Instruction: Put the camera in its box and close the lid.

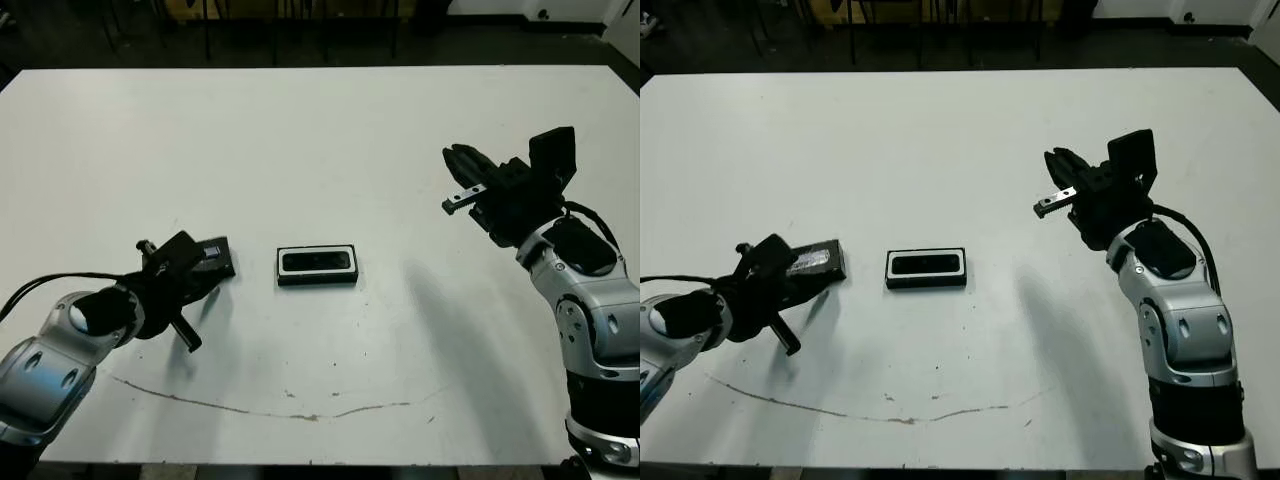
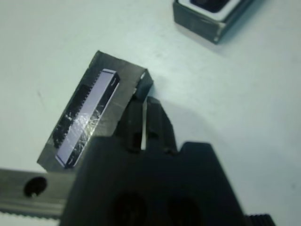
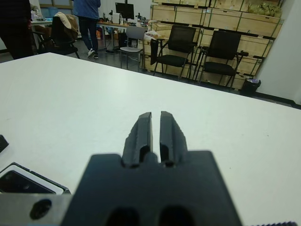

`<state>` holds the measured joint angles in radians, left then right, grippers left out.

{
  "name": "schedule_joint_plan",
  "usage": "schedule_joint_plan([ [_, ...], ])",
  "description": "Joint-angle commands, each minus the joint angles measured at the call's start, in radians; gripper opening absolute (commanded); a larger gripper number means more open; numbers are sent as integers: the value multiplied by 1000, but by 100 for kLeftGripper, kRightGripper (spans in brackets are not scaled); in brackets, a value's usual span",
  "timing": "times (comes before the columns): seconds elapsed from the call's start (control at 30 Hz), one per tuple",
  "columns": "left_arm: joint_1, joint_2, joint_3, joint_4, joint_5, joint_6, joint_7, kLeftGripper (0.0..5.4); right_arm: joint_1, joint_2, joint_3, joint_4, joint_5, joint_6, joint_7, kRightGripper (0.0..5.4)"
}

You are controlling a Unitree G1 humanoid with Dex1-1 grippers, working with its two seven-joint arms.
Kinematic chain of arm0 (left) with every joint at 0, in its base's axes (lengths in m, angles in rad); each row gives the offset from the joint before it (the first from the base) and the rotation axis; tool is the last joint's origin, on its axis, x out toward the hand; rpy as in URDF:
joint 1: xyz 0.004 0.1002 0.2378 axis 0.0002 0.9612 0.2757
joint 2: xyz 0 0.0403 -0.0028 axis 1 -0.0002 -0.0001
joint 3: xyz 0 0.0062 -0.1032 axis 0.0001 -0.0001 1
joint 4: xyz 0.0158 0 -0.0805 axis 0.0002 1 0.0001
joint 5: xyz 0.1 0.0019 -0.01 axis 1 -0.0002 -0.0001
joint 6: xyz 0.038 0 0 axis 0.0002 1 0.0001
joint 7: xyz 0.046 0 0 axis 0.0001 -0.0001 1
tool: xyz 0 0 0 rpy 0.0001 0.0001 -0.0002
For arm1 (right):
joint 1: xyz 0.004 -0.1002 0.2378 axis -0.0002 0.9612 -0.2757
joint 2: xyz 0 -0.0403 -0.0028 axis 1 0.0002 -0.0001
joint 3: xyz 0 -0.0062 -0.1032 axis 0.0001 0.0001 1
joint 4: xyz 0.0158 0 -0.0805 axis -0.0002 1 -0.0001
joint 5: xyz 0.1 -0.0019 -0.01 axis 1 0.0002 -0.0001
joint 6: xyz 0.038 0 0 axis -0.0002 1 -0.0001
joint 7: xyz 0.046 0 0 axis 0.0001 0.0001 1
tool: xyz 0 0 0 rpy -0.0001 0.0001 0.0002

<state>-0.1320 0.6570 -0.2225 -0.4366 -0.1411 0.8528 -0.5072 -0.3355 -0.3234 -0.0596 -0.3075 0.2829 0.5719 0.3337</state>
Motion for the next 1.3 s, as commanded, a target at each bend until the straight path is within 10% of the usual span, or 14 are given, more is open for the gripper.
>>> schedule_joint_plan([
  [0.03, -29, -39, -20, 38, 17, 29, 22, 0, 20, -9, 2, 3, -4, 7, 3, 2],
  [0.7, -95, -280, 19, 15, 26, 113, 199, 0, 31, -2, 2, 4, -3, 14, 0, 2],
  [0.97, -109, -257, 185, -172, -91, 74, 119, 0, 35, -8, 8, 2, -11, 6, 3, 2],
  [1.13, -115, -172, 371, -239, -250, -91, -57, 0, 35, -6, 8, 5, -11, -1, 6, 2],
  [1.3, -71, -77, 480, -138, -178, -436, -143, 9, 37, -12, 10, 9, -13, -12, 12, 0],
])
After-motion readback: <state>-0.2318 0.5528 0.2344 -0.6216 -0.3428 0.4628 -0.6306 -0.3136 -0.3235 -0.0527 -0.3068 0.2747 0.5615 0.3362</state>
